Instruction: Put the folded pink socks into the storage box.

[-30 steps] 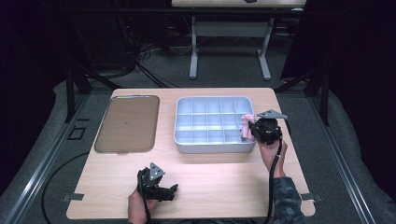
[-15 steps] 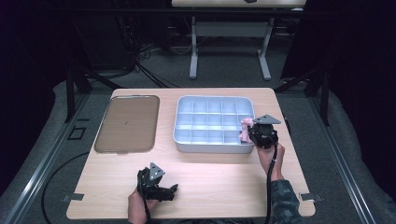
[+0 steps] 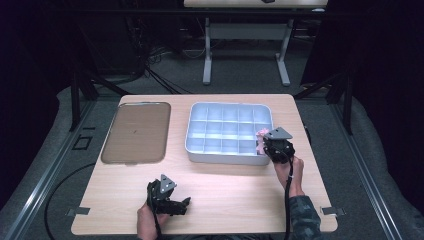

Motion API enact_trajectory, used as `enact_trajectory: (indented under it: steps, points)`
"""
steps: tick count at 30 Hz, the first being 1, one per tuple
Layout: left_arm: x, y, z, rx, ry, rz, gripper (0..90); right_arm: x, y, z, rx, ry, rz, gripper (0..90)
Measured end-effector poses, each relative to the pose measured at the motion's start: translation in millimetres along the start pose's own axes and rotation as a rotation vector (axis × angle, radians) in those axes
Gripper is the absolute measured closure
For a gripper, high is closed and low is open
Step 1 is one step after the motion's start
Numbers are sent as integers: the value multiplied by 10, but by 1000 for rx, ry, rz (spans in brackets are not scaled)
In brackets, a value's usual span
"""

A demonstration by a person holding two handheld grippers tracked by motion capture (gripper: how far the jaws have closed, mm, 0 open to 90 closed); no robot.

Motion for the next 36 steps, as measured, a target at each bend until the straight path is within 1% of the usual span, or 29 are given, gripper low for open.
enact_trajectory:
  steps: [2, 7, 11, 13, 16, 19, 20, 22, 24, 26, 27, 29, 31, 32, 33, 35, 36]
  points:
    - [0, 0, 0, 0, 0, 0, 1, 3, -25, -25, -2, -3, -35, 746]
    - [0, 1, 0, 0, 0, -1, 1, -22, -64, -7, 9, -30, -70, 751]
    - [1, 2, 2, -1, 1, -4, 1, -57, -85, 33, -14, -48, -113, 753]
    - [1, 2, 2, -1, 0, -4, 1, -69, -88, 50, -23, -57, -126, 753]
    - [2, 2, 3, 0, 1, -4, 1, -70, -76, 82, -37, -60, -130, 752]
    - [2, 2, 3, 0, 0, -5, 1, -68, -60, 109, -45, -66, -120, 750]
    - [2, 2, 3, 0, 0, -4, 1, -67, -53, 125, -45, -63, -109, 750]
    - [2, 2, 2, 0, 0, -4, 1, -71, -46, 131, -32, -67, -97, 747]
    - [2, 2, 2, 0, 0, -4, 1, -79, -45, 121, 1, -78, -79, 740]
    - [2, 2, 3, 0, 0, -4, 1, -87, -48, 112, 30, -87, -51, 696]
    - [2, 2, 3, 0, 0, -4, 1, -96, -43, 112, 50, -103, -40, 686]
    - [2, 2, 3, 0, 0, -4, 1, -111, -23, 103, 65, -118, -33, 701]
    - [2, 2, 3, 0, 0, -4, 1, -126, -5, 106, 92, -119, -3, 717]
    - [2, 2, 3, 0, 0, -4, 1, -132, 8, 103, 102, -121, 0, 726]
    - [2, 2, 3, 0, 0, -4, 1, -137, 12, 107, 114, -118, 19, 739]
    - [2, 2, 3, 0, 0, -4, 1, -149, 28, 117, 132, -115, 36, 758]
    - [2, 2, 3, 0, 0, -5, 1, -159, 34, 116, 149, -126, 43, 763]
Point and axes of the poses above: each handheld gripper's, and its own axes: z roughly forward along the jaws, x roughly out of its top, y roughly to its right, the point moved 7 cm from there along z, roughly forward along the jaws, and after that the axes turned 6 degrees about -y, right-handed, at the moved point
